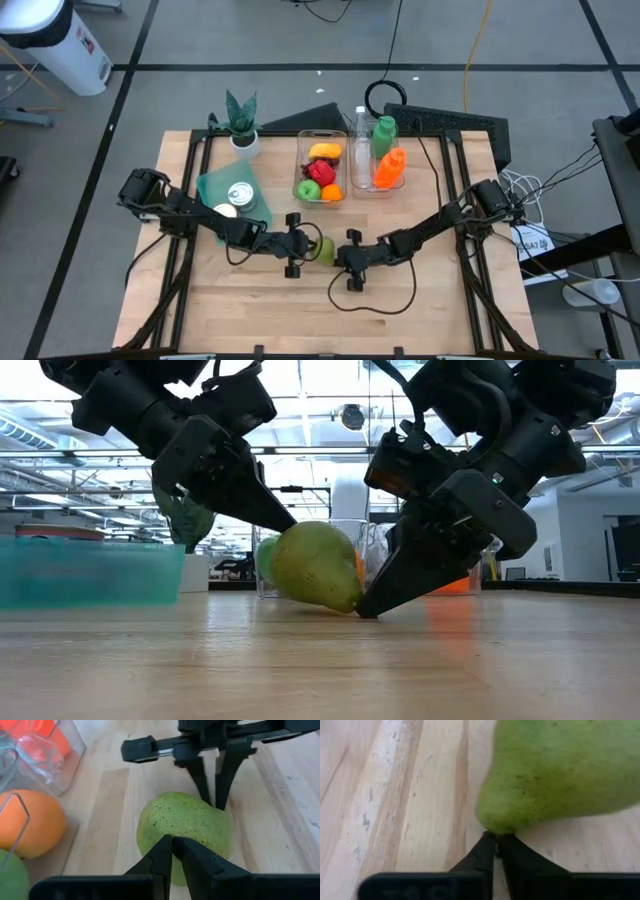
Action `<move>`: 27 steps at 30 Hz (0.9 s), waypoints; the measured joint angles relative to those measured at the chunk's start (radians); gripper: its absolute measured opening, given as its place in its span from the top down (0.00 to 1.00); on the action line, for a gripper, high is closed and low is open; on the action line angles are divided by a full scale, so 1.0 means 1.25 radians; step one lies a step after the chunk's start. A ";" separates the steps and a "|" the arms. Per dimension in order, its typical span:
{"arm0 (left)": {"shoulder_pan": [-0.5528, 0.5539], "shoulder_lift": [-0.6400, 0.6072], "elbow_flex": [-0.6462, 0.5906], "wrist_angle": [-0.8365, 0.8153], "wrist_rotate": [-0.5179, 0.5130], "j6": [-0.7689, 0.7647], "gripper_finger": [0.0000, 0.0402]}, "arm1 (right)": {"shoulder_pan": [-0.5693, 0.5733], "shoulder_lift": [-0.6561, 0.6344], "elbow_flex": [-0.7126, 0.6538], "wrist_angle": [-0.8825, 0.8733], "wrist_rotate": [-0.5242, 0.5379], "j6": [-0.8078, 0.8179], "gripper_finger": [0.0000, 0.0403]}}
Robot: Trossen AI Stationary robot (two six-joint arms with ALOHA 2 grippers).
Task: Pick & Place Food Item
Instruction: Put the pear into the left transparent bin
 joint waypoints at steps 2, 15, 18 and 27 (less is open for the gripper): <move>0.000 0.000 0.000 -0.001 0.000 -0.001 0.88 | 0.000 0.000 0.000 0.001 -0.006 -0.013 0.98; -0.006 0.005 -0.001 -0.005 -0.006 0.035 0.88 | 0.039 -0.085 -0.007 -0.013 0.028 -0.094 1.00; -0.004 0.004 -0.001 0.000 -0.024 0.031 0.88 | 0.050 -0.123 -0.007 -0.030 0.031 -0.100 1.00; -0.004 -0.016 -0.001 -0.016 -0.097 0.030 0.88 | 0.063 -0.236 -0.004 -0.061 0.037 -0.133 1.00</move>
